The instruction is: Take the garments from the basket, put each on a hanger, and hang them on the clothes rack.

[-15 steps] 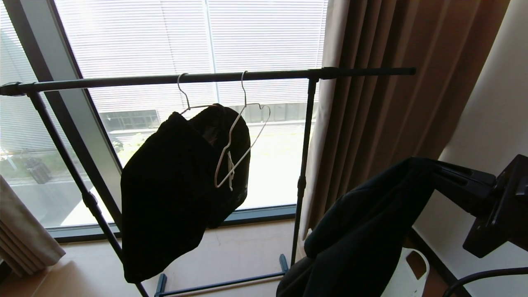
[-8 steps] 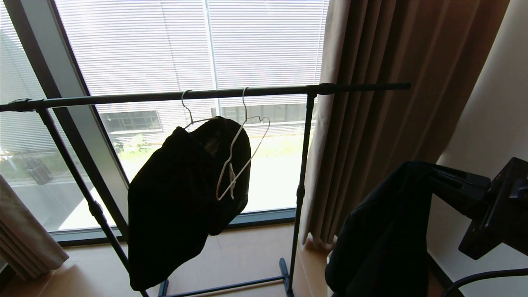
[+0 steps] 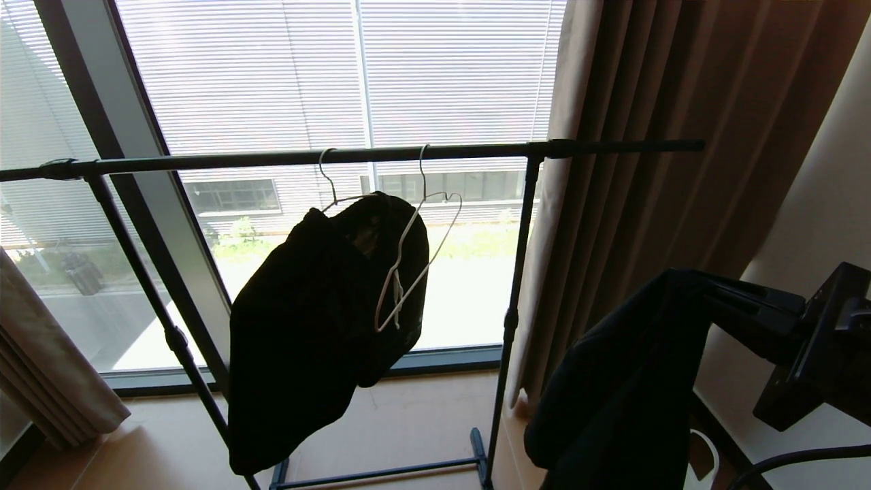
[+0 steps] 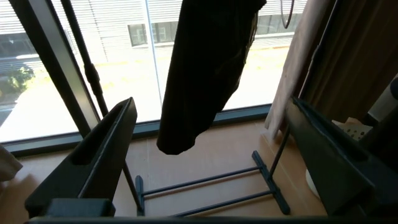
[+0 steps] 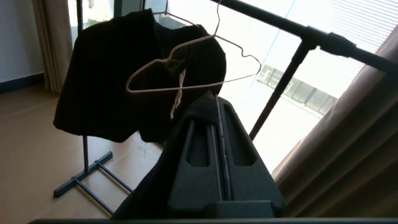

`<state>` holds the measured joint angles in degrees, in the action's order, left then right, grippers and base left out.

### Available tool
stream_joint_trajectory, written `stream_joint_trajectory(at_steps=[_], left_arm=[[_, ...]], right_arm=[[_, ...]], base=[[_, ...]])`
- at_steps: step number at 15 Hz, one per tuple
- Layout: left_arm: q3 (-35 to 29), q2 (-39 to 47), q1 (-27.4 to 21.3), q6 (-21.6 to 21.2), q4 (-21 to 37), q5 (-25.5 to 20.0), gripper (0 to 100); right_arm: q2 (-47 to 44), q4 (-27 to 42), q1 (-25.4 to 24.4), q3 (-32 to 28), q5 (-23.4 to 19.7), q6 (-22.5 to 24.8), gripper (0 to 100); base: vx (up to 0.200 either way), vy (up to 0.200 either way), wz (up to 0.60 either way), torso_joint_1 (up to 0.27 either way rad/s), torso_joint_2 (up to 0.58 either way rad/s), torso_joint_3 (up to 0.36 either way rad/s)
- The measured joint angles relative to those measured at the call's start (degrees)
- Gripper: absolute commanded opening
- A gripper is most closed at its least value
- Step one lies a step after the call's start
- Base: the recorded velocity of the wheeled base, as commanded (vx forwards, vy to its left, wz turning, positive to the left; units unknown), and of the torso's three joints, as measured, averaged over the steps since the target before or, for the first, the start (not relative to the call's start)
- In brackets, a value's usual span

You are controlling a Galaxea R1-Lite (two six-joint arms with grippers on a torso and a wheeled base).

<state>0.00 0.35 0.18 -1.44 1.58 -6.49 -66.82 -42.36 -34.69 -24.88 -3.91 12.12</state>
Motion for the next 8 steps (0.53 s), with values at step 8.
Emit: stream_joint_trajectory(at_steps=[8], left_arm=[[0.0,0.0,0.0,0.1,0.0,0.0,100]], right_arm=[[-0.3,0.2,0.0,0.1,-0.2,-0.1,0]], base=[[0.000,0.000,0.00,0.088,-0.21,-0.122]])
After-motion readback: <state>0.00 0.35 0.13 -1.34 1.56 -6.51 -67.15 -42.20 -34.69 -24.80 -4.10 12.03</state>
